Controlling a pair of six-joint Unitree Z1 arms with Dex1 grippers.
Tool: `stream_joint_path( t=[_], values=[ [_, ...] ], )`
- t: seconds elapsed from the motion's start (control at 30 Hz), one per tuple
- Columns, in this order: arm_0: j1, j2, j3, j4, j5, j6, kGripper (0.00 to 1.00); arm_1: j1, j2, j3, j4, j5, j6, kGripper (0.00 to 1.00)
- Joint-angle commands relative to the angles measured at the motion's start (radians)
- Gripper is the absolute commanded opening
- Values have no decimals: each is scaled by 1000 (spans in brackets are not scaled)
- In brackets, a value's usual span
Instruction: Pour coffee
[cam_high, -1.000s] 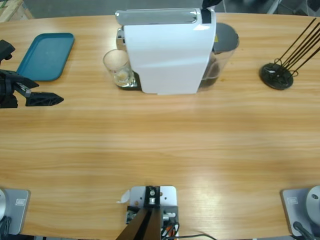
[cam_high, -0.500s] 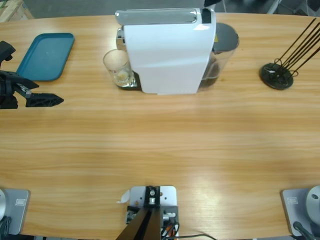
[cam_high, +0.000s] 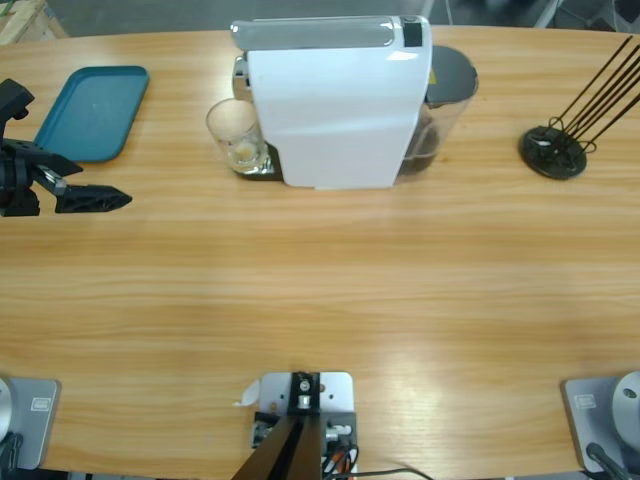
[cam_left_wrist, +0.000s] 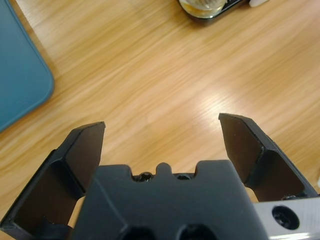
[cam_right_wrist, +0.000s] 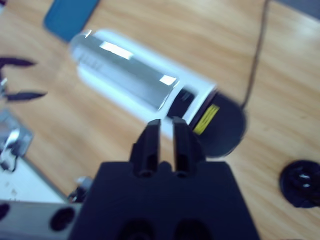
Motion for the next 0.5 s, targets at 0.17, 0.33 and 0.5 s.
stream_joint_path(
  t=[0.17, 0.33, 0.5],
  values=[
    [-46, -115, 39, -12, -85, 1, 996, 8, -402, 551, -302, 240, -6, 1000],
    [-46, -124, 34, 1, -93, 14, 996, 8, -559, 806, -453, 260, -40, 1000],
    [-66, -162, -25, 69, -135, 14, 996, 8, -633, 948, -513, 303, -73, 1000]
  ],
)
